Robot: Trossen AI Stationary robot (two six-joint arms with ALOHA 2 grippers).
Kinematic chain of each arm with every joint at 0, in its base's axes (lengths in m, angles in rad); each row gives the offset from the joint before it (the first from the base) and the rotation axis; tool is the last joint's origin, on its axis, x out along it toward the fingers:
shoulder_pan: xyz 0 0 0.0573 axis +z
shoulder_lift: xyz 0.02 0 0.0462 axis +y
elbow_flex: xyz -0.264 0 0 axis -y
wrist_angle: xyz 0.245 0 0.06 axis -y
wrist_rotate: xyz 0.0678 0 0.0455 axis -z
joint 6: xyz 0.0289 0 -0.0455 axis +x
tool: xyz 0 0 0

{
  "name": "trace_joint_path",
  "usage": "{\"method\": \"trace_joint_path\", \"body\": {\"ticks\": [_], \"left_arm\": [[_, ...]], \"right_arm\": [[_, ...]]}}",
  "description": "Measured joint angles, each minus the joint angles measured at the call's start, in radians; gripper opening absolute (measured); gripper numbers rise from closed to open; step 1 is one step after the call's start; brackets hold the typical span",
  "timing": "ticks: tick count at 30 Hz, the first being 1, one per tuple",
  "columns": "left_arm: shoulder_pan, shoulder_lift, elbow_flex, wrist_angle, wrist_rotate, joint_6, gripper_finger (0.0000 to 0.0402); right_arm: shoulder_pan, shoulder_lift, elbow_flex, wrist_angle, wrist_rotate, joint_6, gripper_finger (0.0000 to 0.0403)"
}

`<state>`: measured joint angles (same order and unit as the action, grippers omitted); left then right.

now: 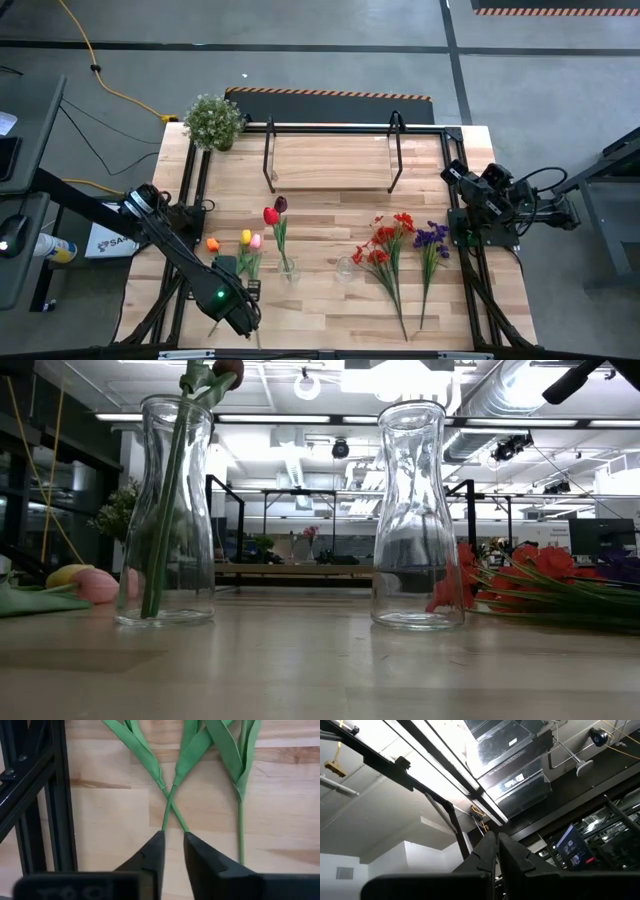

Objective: Pick and place flowers into a vace then onto a shelf
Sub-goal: Put the yellow flower into the left transparent vase

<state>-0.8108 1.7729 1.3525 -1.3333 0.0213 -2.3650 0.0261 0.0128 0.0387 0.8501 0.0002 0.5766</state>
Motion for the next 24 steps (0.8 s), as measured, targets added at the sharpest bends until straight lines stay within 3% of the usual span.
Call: {"method": "trace_joint_path", "body": {"ticks": [6,11,24], "left_arm": [[-0.003,0.002,0.000,0.051,-0.047,0.002,0.0185],[-0.029,0.054,-0.001,0.134,-0.056,0.008,0.0216],[-0.087,0.147,-0.001,0.208,0.020,0.008,0.0178]], "right_arm": [[0.000,0.000,0.000,0.000,0.000,0.000,0.0012],[0.000,0.000,0.000,0.000,-0.003,0.000,0.0012],[0.000,0.000,0.000,0.000,-0.006,0.003,0.0012]]}}
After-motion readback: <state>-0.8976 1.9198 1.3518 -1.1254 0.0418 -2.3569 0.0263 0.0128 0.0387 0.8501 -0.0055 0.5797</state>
